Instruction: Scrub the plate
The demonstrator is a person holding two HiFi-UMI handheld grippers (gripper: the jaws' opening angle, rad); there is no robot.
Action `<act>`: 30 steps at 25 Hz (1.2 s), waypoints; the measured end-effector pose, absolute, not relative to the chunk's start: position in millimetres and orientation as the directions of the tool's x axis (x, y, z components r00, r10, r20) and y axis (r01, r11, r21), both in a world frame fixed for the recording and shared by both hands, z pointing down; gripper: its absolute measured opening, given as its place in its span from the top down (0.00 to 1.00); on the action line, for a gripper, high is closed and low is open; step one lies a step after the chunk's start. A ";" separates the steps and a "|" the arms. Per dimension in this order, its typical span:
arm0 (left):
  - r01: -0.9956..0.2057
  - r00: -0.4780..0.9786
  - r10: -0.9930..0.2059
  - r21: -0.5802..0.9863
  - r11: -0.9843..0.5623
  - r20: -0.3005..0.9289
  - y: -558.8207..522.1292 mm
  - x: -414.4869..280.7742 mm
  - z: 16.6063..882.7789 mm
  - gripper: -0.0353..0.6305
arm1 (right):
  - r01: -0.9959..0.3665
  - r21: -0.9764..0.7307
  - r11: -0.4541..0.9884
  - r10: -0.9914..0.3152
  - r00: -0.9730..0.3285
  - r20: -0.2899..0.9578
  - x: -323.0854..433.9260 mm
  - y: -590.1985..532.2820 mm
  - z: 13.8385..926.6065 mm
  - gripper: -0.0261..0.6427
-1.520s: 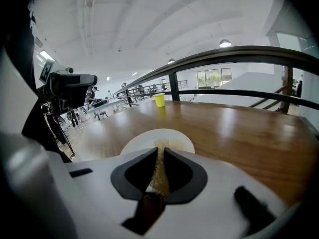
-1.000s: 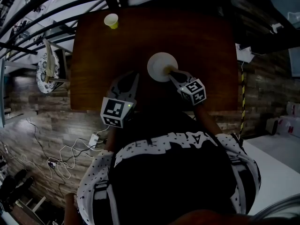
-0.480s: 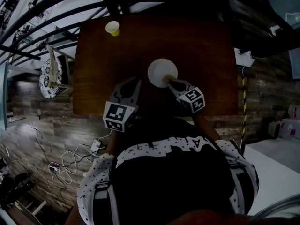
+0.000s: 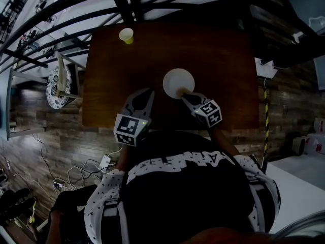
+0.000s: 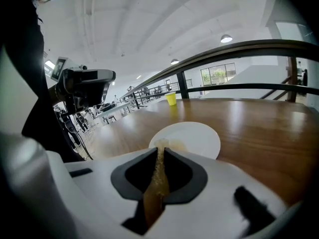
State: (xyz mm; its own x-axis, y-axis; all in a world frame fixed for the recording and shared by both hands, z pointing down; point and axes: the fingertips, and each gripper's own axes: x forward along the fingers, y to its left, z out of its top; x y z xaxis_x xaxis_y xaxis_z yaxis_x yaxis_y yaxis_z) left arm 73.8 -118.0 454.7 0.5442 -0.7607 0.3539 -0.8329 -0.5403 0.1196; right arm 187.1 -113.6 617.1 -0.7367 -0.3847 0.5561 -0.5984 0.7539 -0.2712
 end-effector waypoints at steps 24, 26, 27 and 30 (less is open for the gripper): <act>-0.848 0.524 -0.781 0.125 -0.514 0.340 -121.7 70.6 453.5 0.93 | -0.616 -0.319 0.720 -0.449 -0.765 0.462 187.6 -137.9 581.3 0.89; -0.849 0.522 -0.782 0.122 -0.514 0.340 -122.6 69.3 453.0 0.93 | -0.619 -0.334 0.711 -0.464 -0.770 0.439 187.3 -141.2 574.1 0.89; -0.850 0.521 -0.783 0.120 -0.513 0.340 -123.5 68.3 452.9 0.93 | -0.622 -0.338 0.706 -0.475 -0.770 0.426 187.6 -143.6 570.7 0.89; -0.852 0.517 -0.787 0.115 -0.510 0.337 -127.4 66.1 451.0 0.93 | -0.638 -0.336 0.693 -0.509 -0.763 0.398 191.6 -151.9 562.2 0.89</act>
